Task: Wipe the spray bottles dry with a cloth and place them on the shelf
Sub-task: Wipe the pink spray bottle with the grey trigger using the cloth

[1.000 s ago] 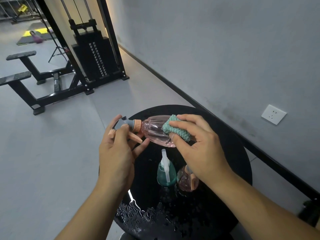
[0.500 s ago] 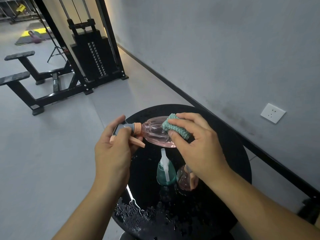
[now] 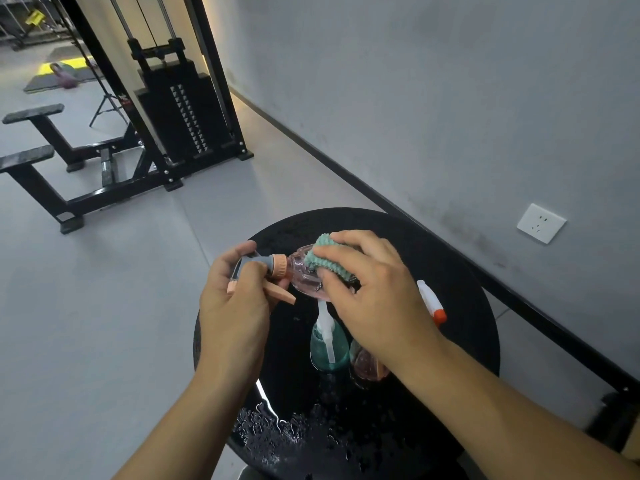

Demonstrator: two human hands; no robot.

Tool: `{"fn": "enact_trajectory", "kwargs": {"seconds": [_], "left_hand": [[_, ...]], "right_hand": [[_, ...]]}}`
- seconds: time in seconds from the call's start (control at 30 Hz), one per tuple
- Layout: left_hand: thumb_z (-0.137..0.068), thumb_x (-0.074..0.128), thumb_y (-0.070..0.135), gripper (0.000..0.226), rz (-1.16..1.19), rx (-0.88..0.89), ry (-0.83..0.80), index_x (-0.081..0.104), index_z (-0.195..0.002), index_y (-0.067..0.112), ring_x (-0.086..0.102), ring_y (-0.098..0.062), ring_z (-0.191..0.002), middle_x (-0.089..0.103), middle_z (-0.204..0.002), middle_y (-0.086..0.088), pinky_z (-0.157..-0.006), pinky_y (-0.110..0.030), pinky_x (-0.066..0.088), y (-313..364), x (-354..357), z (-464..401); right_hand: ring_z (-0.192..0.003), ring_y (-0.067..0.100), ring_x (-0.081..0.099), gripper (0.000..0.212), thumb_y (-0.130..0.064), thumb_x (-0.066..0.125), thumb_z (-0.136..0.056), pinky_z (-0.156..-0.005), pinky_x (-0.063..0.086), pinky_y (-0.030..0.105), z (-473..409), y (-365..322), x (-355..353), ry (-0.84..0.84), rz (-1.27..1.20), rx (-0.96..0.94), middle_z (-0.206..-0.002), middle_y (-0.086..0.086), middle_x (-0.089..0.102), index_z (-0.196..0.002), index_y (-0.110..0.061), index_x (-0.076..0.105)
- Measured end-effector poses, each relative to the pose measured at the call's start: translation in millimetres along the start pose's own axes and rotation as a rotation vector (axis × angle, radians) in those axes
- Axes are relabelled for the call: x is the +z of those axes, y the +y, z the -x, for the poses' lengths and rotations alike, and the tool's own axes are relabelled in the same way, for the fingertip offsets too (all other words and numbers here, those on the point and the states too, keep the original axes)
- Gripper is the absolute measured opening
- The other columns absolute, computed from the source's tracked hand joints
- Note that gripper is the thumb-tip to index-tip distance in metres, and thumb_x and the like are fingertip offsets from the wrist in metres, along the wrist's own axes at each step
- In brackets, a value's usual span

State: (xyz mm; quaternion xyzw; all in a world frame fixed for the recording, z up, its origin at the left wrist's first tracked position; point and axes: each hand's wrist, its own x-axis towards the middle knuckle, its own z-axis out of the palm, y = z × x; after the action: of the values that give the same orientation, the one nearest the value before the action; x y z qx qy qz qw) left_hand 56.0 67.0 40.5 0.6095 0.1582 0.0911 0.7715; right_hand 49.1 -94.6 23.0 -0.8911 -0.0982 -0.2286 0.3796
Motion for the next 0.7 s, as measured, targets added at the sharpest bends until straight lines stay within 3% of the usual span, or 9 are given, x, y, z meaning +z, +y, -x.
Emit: {"fn": "enact_trajectory", "kwargs": {"seconds": [0.13,0.23,0.33,0.53,0.7], "left_hand": [[-0.103,0.052,0.004,0.029,-0.072,0.032,-0.039,0.067,-0.119,0.023,0.071,-0.020,-0.063,0.076,-0.072,-0.012,-0.096,-0.045,0.062,-0.5,1.6,4.7],[-0.103,0.054,0.007,0.028,-0.106,0.029,-0.039,0.069,-0.117,0.027,0.072,-0.023,-0.069,0.076,-0.073,-0.011,-0.101,-0.053,0.060,-1.8,1.1,3.1],[-0.103,0.053,0.008,0.030,-0.162,0.047,-0.060,0.068,-0.118,0.029,0.072,-0.026,-0.071,0.075,-0.069,-0.009,-0.101,-0.060,0.058,-4.6,2.7,5.5],[-0.100,0.051,0.013,0.033,-0.202,0.055,-0.086,0.068,-0.114,0.038,0.076,-0.032,-0.078,0.074,-0.068,-0.015,-0.103,-0.059,0.056,-9.6,0.8,5.1],[-0.105,0.049,0.005,0.031,-0.130,0.062,-0.073,0.067,-0.120,0.026,0.072,-0.024,-0.067,0.075,-0.067,-0.010,-0.103,-0.052,0.059,-6.1,1.8,4.1]], "right_hand": [[-0.117,0.010,0.048,0.032,-0.023,0.070,-0.094,-0.097,0.053,0.036,-1.1,-1.9,2.3,-0.036,0.045,-0.053,-0.129,-0.013,0.056,-0.125,-0.030,0.072],[-0.116,0.008,0.047,0.031,-0.022,0.070,-0.093,-0.094,0.053,0.027,-2.2,1.3,-1.5,-0.008,0.018,0.026,-0.124,-0.013,0.054,-0.124,-0.029,0.073],[-0.116,0.008,0.046,0.032,-0.025,0.071,-0.094,-0.091,0.057,0.029,-1.7,0.4,-0.5,-0.037,0.020,0.015,-0.125,-0.012,0.052,-0.125,-0.028,0.073],[-0.113,0.009,0.044,0.032,-0.026,0.073,-0.090,-0.088,0.056,0.028,-2.3,-2.3,1.3,-0.072,0.042,0.018,-0.119,-0.012,0.048,-0.122,-0.028,0.073],[-0.118,0.003,0.043,0.031,-0.024,0.067,-0.096,-0.092,0.057,0.026,-2.7,1.7,-3.7,-0.042,-0.004,0.061,-0.123,-0.014,0.048,-0.127,-0.027,0.071]]}}
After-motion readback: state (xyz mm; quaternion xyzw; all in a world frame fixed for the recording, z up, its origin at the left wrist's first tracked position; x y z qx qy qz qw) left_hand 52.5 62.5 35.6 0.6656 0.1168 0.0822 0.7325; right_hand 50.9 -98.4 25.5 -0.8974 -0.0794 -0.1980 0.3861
